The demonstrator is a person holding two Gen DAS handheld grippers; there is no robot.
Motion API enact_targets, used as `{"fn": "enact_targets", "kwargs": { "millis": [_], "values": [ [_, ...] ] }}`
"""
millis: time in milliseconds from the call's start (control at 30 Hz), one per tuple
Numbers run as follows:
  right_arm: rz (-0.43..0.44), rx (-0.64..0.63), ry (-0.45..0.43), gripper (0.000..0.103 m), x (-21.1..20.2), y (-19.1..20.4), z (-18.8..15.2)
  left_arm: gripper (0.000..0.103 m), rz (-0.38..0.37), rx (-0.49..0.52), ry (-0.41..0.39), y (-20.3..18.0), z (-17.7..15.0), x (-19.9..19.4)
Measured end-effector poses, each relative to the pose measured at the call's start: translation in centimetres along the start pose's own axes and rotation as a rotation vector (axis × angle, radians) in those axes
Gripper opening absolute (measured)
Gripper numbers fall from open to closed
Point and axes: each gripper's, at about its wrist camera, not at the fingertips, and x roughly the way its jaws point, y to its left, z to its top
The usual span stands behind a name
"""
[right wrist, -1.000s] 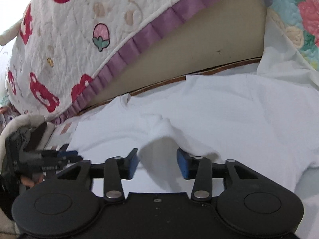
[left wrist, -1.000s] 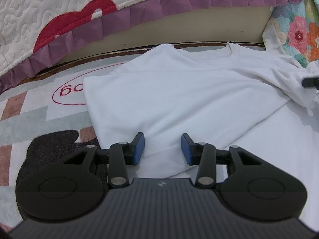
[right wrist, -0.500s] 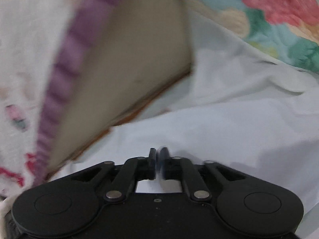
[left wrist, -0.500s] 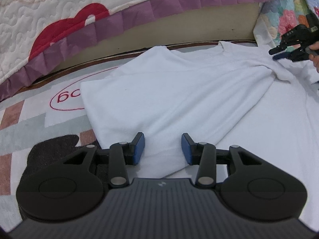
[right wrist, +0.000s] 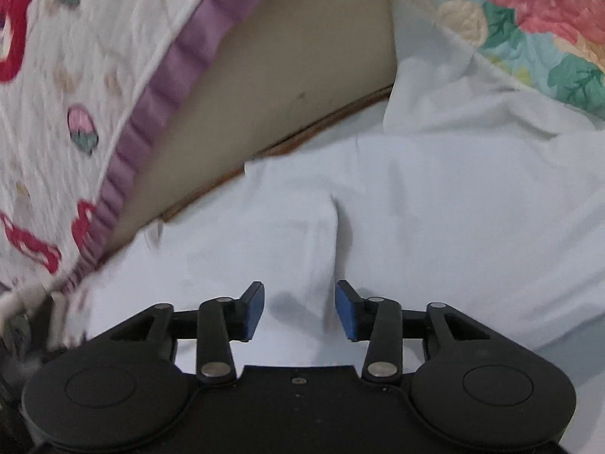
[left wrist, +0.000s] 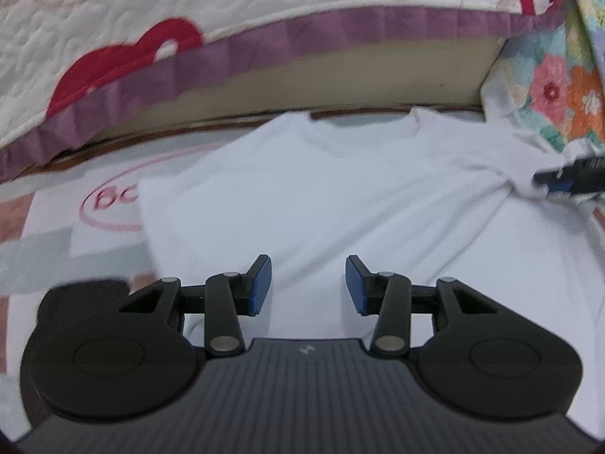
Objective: Fold clothes
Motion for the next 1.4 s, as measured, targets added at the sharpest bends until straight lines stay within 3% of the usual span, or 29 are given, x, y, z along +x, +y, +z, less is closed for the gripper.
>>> {"fn": "enact_targets", "kwargs": {
  "millis": [167, 233, 267, 367, 467, 500, 533, 633, 767, 833, 933, 967, 1033, 1067, 1100, 1200, 1267, 1333, 1400],
  "values": [
    [0.005, -0.076, -0.065, 0.050, 0.8, 0.1, -1.2, 0.043, -0.056, 0.034, -0.011, -2.6, 2.8, 1.4],
    [0.069, -0.062, -0.102, 0.035, 0.8, -0.1, -0.7, 0.044, -0.069, 0.053, -0.012, -3.7, 3.9, 2.3],
    [0.104, -0.050, -0.119, 0.007, 0.9, 0.2, -0.1, 0.044, -0.076, 0.062, -0.012, -4.2, 4.4, 2.8],
    [0.187, -0.041, -0.182, 0.007, -0.6, 1.0, 0.9, 0.044, -0.116, 0.057, -0.016, -5.3, 5.7, 3.7],
    [0.285, 0.047, -0.265, 0.007, -5.0, 2.5, 1.3, 0.044, -0.220, 0.013, -0.046, -5.5, 7.0, 3.4],
    [0.293, 0.053, -0.281, 0.007, -6.3, 3.1, 1.4, 0.044, -0.245, 0.008, -0.049, -5.7, 7.3, 3.5],
    [0.241, -0.011, -0.268, 0.006, -7.0, 4.0, 1.8, 0.044, -0.269, 0.003, -0.051, -5.8, 7.7, 3.7],
    [0.067, -0.156, -0.178, 0.007, -7.0, 5.2, 3.3, 0.045, -0.274, 0.024, -0.020, -6.3, 8.0, 5.7],
    [-0.069, -0.131, -0.070, 0.010, -2.1, 1.1, 4.7, 0.045, -0.240, 0.052, 0.044, -6.5, 7.4, 8.6],
    [-0.129, -0.092, -0.066, 0.010, -0.4, -1.1, 4.7, 0.045, -0.235, 0.061, 0.062, -6.5, 7.0, 8.9],
    [-0.213, 0.016, -0.150, 0.012, -1.0, -2.8, 3.8, 0.045, -0.254, 0.104, 0.073, -6.8, 6.3, 8.3],
    [-0.198, 0.088, -0.184, 0.013, -1.9, -3.2, 3.1, 0.047, -0.264, 0.133, 0.074, -7.1, 5.9, 7.9],
    [-0.128, 0.199, -0.248, 0.033, -3.8, -3.4, 1.1, 0.050, -0.273, 0.202, 0.084, -7.9, 5.4, 7.5],
    [-0.103, 0.237, -0.264, 0.051, -4.6, -3.3, 0.0, 0.050, -0.266, 0.237, 0.084, -8.6, 5.1, 7.3],
    [-0.093, 0.258, -0.254, 0.054, -5.0, -3.2, -1.1, 0.050, -0.259, 0.271, 0.083, -9.2, 4.8, 7.2],
    [-0.066, 0.297, -0.173, 0.054, -5.2, -2.9, -3.7, 0.050, -0.181, 0.309, 0.052, -11.2, 4.5, 6.5],
    [-0.038, 0.315, -0.136, 0.053, -5.1, -3.0, -4.9, 0.050, -0.191, 0.269, 0.022, -12.7, 5.4, 5.6],
    [-0.076, 0.274, -0.159, 0.053, -5.9, -2.5, -5.3, 0.050, -0.202, 0.228, -0.008, -14.3, 6.4, 4.8],
    [-0.111, 0.258, -0.189, 0.053, -6.5, -2.8, -5.4, 0.050, -0.291, 0.139, 0.002, -15.7, 7.2, 4.6]
  ]
}}
